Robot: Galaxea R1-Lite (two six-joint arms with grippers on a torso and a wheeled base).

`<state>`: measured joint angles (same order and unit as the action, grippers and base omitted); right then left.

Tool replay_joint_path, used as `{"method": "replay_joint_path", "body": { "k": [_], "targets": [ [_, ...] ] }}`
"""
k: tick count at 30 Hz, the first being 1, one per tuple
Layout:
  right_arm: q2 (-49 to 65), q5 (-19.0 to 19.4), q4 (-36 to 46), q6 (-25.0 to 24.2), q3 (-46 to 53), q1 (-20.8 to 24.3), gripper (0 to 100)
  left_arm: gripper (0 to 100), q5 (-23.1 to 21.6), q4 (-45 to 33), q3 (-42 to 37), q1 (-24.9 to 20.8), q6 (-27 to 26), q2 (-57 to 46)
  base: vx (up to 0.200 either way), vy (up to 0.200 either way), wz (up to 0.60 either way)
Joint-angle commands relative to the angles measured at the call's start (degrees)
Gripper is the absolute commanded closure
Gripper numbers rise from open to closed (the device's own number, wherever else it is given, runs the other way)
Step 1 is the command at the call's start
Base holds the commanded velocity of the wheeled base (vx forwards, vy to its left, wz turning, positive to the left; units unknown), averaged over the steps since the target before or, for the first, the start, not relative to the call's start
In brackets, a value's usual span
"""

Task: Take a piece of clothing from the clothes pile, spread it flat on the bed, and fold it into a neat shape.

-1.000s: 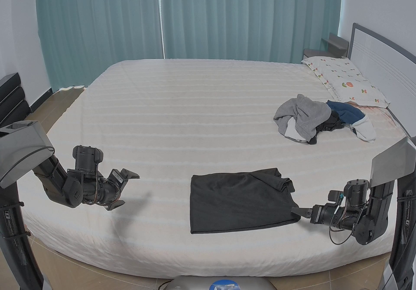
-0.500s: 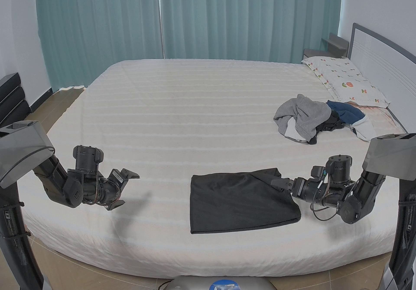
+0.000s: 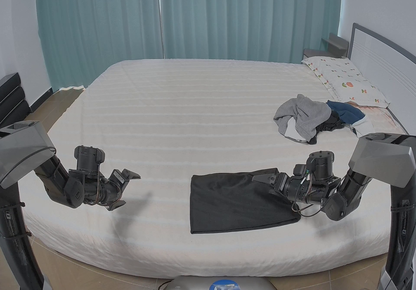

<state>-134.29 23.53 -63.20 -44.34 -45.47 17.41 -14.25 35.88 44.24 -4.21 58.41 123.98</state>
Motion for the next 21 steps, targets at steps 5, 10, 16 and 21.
{"method": "replay_joint_path", "body": {
  "k": [5, 10, 16, 21],
  "targets": [
    [-2.9, -0.1, 3.0, 0.5, -3.8, -0.9, 0, 0, 0.0, 0.2, 0.3, 0.0, 0.1, 0.2, 0.000, 0.000, 0.00],
    [-5.0, -2.9, 3.9, 3.2, -8.1, -3.2, 0, 0, 0.0, 0.2, 0.3, 0.0, 0.1, 0.2, 0.000, 0.000, 0.00],
    [-7.8, -9.6, 1.1, 2.7, -13.8, -3.3, 0, 0, 0.0, 0.2, 0.4, 0.0, 0.1, 0.2, 0.000, 0.000, 0.00],
    [-9.1, -10.3, -4.0, 2.5, -13.1, -3.3, 0, 0, 0.0, 0.2, 0.4, 0.0, 0.0, 0.3, 0.000, 0.000, 0.00]
  ]
}}
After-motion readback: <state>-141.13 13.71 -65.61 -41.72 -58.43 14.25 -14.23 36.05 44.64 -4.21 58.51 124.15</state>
